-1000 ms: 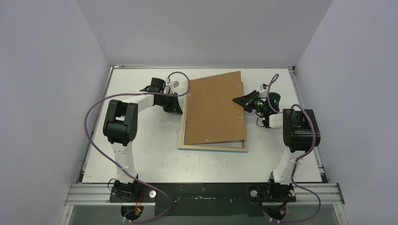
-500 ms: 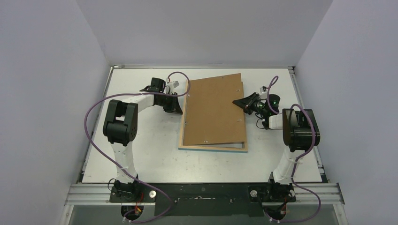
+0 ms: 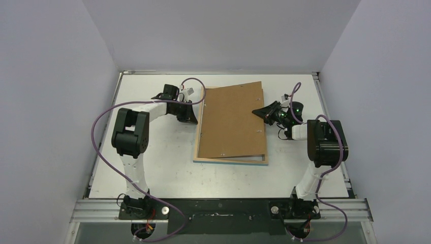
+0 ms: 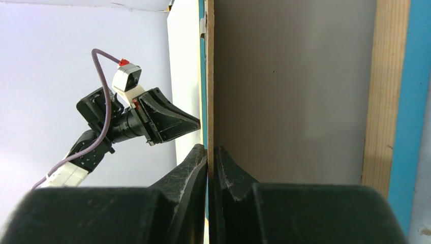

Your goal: Put the photo into the frame

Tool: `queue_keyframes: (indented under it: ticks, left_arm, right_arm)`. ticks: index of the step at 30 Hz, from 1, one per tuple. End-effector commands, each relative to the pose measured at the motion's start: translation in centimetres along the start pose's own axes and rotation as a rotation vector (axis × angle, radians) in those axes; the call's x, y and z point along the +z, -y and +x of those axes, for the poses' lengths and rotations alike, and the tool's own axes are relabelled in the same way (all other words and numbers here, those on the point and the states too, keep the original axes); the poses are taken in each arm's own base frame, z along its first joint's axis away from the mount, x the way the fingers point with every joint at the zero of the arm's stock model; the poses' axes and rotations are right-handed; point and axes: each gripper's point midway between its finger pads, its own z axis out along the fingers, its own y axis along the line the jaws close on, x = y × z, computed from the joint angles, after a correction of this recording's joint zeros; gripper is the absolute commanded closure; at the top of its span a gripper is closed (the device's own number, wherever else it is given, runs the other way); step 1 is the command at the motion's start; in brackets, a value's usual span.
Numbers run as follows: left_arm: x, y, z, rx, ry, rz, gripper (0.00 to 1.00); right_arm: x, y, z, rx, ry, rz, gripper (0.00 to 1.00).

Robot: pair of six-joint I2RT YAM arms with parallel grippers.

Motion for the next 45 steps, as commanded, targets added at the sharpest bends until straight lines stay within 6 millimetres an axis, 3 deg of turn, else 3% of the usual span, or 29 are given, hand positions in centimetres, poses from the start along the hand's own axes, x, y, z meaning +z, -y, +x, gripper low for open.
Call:
queue_keyframes:
  ticks: [1, 17, 21, 27, 32, 33, 35, 45]
  left_arm:
    - [0.2, 0.3, -0.4, 0.017, 0.008, 0.012, 0.94]
    - [0.3, 0.3, -0.3, 0.014, 0.004, 0.019, 0.95]
    - [0.4, 0.3, -0.2, 0.014, 0.001, 0.019, 0.96]
    - [0.3, 0.3, -0.2, 0.012, 0.001, 0.021, 0.96]
    - [0.3, 0.4, -0.3, 0.011, 0.002, 0.027, 0.97]
    - [0.3, 0.5, -0.3, 0.011, 0.003, 0.028, 0.97]
    - [0.2, 0.5, -0.4, 0.011, 0.005, 0.028, 0.97]
    - [0.0, 0.4, -0.5, 0.009, 0.006, 0.030, 0.97]
  right_arm:
    - [-0.6, -2.3, -0.1, -0.074, 0.008, -0.044, 0.95]
    - [1.8, -2.5, 1.0, -0.125, -0.033, -0.031, 0.94]
    - [1.7, -1.5, 0.8, -0.172, -0.039, 0.052, 0.80]
    - [1.2, 0.8, 0.6, -0.355, -0.101, 0.307, 0.51]
    - [1.0, 1.1, 0.3, -0.491, -0.164, 0.478, 0.19]
    - [1.0, 1.2, 0.4, -0.506, -0.177, 0.500, 0.06]
    - [0.8, 1.6, 0.7, -0.525, -0.206, 0.550, 0.10]
    - [-1.1, 2.1, 0.0, -0.604, -0.206, 0.731, 0.10]
